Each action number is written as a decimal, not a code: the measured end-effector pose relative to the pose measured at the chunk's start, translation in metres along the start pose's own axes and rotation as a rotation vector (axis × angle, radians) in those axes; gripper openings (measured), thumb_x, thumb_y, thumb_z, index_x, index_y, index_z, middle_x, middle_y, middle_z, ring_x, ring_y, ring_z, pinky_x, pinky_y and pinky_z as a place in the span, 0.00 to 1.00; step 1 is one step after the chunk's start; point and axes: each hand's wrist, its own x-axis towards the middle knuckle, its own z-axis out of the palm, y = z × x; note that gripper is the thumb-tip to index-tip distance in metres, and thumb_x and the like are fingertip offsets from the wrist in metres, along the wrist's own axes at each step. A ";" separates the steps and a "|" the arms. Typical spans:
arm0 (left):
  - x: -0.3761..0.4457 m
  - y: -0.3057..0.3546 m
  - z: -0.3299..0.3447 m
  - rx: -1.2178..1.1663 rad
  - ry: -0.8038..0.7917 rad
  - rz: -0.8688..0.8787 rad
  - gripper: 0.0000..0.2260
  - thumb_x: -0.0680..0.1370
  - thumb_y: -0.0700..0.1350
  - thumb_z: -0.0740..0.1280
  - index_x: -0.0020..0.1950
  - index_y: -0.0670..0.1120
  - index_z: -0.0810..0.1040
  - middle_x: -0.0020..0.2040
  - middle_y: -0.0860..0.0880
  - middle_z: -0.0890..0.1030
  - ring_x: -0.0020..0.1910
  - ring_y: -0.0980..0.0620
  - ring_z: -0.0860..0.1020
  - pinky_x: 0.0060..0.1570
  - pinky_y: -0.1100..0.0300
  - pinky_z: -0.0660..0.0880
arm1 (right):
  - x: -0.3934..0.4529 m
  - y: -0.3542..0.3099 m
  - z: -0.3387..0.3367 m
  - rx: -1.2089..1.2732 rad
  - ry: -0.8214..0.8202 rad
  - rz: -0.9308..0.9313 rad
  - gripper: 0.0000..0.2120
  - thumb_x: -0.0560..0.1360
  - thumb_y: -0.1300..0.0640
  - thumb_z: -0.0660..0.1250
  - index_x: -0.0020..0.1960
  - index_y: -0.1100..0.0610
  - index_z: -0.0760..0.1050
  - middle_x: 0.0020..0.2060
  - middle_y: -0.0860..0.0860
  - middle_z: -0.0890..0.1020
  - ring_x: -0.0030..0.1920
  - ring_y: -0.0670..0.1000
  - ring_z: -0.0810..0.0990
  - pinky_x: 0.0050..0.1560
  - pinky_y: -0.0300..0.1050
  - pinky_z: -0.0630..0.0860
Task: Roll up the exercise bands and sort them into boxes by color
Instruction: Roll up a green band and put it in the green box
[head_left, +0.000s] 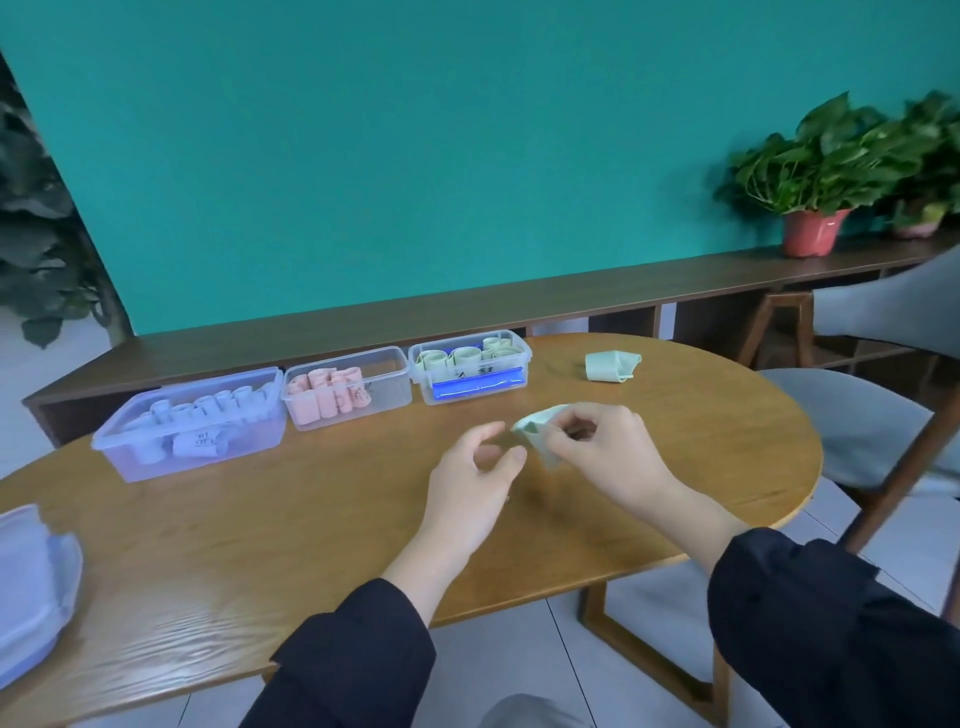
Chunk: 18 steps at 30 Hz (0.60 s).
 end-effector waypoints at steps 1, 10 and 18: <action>0.001 0.000 -0.004 -0.036 0.009 0.000 0.17 0.79 0.54 0.71 0.68 0.61 0.76 0.59 0.55 0.81 0.56 0.53 0.82 0.53 0.52 0.83 | 0.000 -0.006 0.005 0.025 -0.037 -0.020 0.05 0.75 0.56 0.72 0.41 0.55 0.84 0.36 0.48 0.85 0.40 0.49 0.82 0.46 0.45 0.79; -0.007 -0.001 -0.047 -0.285 0.107 -0.051 0.07 0.82 0.51 0.68 0.55 0.52 0.83 0.52 0.52 0.86 0.52 0.51 0.84 0.52 0.49 0.84 | -0.004 -0.032 0.045 0.225 -0.431 -0.028 0.12 0.80 0.50 0.69 0.61 0.50 0.82 0.52 0.45 0.86 0.53 0.48 0.85 0.52 0.50 0.83; -0.018 0.003 -0.080 -0.157 0.256 0.048 0.04 0.80 0.51 0.70 0.49 0.58 0.85 0.47 0.58 0.86 0.52 0.55 0.84 0.57 0.46 0.80 | -0.008 -0.054 0.064 0.108 -0.356 -0.129 0.12 0.77 0.53 0.72 0.60 0.48 0.81 0.52 0.41 0.85 0.50 0.45 0.84 0.56 0.48 0.81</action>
